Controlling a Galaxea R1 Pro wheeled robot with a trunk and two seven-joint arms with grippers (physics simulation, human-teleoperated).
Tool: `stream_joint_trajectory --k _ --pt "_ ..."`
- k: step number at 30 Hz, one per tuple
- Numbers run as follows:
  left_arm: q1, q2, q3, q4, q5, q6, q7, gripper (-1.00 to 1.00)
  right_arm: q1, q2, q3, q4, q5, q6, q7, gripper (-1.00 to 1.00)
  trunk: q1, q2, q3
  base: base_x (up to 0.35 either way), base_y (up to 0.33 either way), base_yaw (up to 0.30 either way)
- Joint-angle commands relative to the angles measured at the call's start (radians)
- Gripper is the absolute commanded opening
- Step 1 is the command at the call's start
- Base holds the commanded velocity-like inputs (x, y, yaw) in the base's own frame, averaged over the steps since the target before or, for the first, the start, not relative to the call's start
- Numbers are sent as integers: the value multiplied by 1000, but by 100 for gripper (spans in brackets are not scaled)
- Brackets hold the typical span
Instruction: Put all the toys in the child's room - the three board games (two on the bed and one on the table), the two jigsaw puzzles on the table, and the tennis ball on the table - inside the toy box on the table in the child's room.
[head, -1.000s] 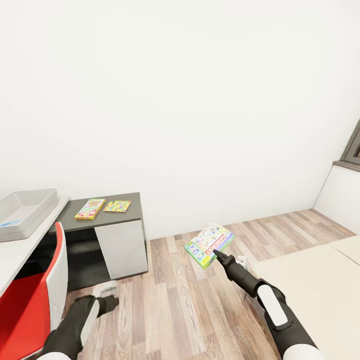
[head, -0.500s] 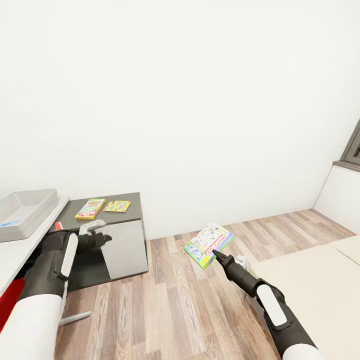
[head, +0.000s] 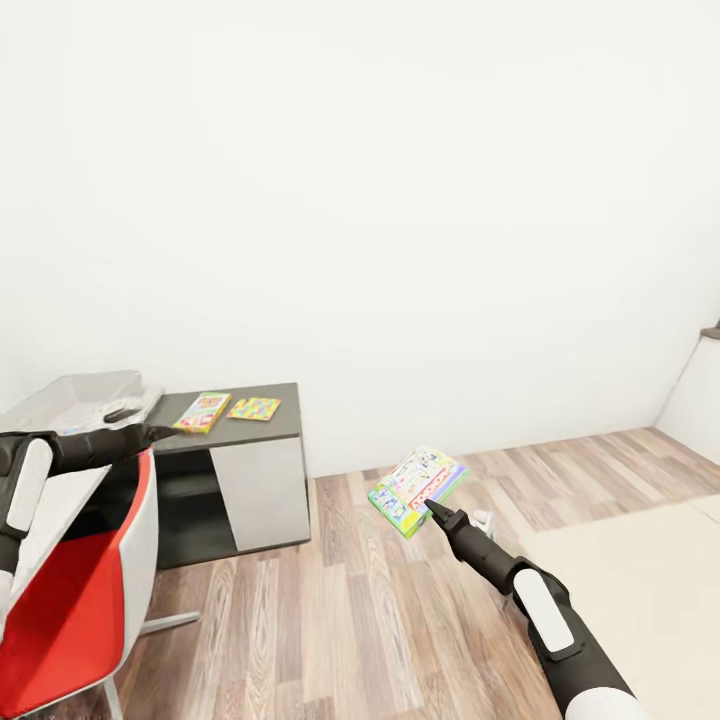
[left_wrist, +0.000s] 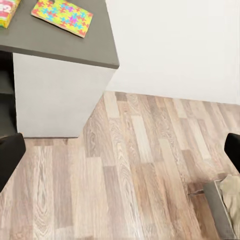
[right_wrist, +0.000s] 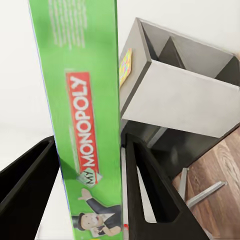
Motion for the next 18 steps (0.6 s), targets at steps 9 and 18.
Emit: stream_joint_trajectory --k 9,18 --pt "-1 109 2 26 29 5 -288 100 -1 -3 -3 0 -7 11 3 -100 1 -2 -2 0 0 277" --pt "0 110 0 27 24 1 -295 100 -3 -12 -2 -148 -6 14 8 -100 1 -2 -2 70 -46 144"
